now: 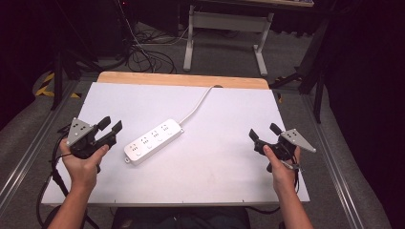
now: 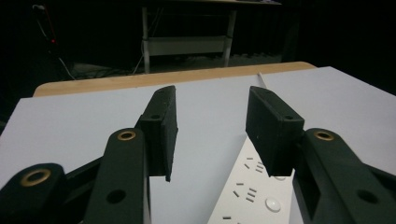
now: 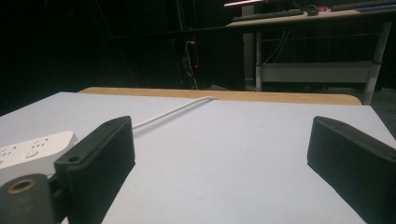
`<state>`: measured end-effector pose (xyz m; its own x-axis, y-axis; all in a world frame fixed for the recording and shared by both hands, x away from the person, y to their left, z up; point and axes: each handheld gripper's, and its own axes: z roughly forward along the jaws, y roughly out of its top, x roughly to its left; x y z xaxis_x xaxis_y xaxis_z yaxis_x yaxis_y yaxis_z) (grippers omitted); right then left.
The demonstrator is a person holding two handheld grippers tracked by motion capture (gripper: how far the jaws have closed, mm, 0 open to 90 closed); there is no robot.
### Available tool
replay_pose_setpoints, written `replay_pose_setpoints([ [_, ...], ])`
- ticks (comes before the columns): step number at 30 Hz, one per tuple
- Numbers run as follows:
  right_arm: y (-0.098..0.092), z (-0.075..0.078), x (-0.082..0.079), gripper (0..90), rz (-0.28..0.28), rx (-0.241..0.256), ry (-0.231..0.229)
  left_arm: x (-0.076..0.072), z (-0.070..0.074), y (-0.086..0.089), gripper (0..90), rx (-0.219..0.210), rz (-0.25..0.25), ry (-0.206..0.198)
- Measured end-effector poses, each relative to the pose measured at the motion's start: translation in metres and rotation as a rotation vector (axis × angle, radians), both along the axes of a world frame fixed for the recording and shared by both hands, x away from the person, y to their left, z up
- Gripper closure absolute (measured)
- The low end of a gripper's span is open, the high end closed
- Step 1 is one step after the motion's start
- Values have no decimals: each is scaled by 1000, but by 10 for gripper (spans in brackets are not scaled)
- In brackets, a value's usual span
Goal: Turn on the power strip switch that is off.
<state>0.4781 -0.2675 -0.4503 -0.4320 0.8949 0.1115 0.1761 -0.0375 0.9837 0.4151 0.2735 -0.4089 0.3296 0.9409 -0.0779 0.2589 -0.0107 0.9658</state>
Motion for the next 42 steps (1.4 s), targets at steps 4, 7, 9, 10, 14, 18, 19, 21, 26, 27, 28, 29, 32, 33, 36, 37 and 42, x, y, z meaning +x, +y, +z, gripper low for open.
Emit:
replay_pose_setpoints([
  [4,0,0,0,80,2,1,0,-2,0,1,557,-1,-1,-7],
  [7,0,0,0,81,1,2,-1,-2,1,0,571,1,21,-5],
  [9,0,0,0,81,1,1,-1,-3,2,0,562,14,19,-7],
  [10,0,0,0,81,2,-1,-2,-3,2,0,554,14,19,-8],
  [14,0,0,0,81,2,3,0,-3,2,-1,525,20,11,-14],
  [18,0,0,0,81,0,2,-3,-4,2,0,481,17,11,-23],
  [19,0,0,0,81,1,1,-2,-4,2,0,471,14,8,-24],
  [21,0,0,0,81,1,2,-3,-4,2,0,463,12,5,-25],
  [26,0,1,0,81,1,4,-2,-4,2,2,368,3,-5,-28],
  [27,0,1,0,81,1,4,-1,-4,2,2,349,3,-6,-23],
  [28,0,1,0,81,2,3,-1,-4,2,2,330,3,-7,-23],
  [29,0,0,0,81,3,2,-2,-4,2,2,315,-4,-7,-20],
  [32,1,0,0,82,4,3,-1,-5,2,3,291,2,-10,-21],
  [33,1,0,0,82,4,3,-1,-5,2,3,285,-2,-10,-20],
  [36,1,1,1,82,6,2,-4,-5,1,3,238,-2,-10,-23],
  [37,1,1,1,82,7,1,-4,-6,1,4,215,-1,-10,-21],
  [42,2,1,2,82,12,2,-2,-7,0,7,101,-15,20,-34],
])
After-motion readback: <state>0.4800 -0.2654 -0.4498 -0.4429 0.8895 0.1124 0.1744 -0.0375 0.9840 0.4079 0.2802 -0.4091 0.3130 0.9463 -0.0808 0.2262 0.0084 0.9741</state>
